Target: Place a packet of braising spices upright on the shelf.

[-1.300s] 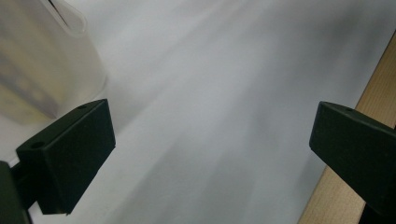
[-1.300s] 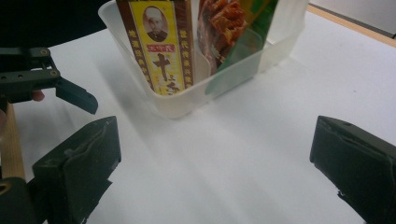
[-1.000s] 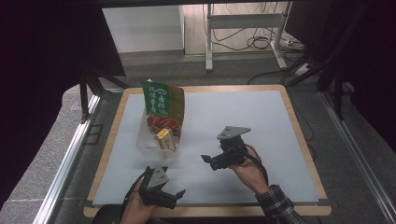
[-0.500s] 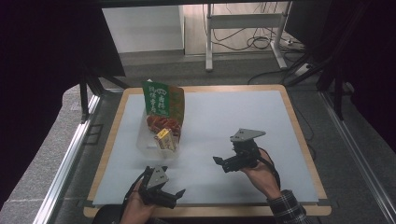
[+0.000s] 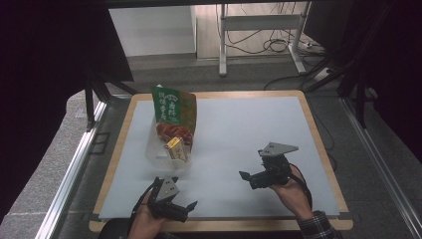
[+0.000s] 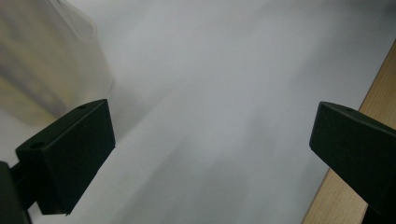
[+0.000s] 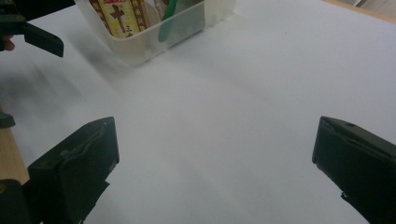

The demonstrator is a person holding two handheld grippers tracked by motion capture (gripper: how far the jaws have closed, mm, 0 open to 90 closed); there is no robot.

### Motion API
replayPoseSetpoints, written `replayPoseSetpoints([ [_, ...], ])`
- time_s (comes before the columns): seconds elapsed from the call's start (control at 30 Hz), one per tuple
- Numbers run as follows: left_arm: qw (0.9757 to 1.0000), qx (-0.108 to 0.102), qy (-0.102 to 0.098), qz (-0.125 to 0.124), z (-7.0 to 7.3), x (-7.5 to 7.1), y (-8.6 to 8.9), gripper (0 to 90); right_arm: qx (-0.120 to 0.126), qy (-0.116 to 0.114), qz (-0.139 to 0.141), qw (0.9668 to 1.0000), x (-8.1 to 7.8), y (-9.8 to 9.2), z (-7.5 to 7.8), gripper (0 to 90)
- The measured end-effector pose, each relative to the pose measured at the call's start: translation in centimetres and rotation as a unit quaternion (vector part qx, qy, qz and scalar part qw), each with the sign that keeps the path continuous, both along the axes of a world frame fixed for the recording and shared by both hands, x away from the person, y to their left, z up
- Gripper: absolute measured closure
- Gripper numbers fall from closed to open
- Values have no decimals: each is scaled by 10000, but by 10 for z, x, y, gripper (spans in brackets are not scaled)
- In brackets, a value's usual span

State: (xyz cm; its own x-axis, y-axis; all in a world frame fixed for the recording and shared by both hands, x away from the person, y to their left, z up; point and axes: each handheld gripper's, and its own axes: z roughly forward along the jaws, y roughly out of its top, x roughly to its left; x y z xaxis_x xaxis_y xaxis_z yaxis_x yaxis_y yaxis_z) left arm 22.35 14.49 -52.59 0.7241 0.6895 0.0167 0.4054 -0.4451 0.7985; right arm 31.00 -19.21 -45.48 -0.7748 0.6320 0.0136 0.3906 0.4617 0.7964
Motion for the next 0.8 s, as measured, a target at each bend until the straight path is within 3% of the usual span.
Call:
replayPoseSetpoints([
  [0.8, 10000, 86, 6, 39, -1, 0, 0, 0, 59, -20, -482, 9988, -25, -53, -10, 0],
])
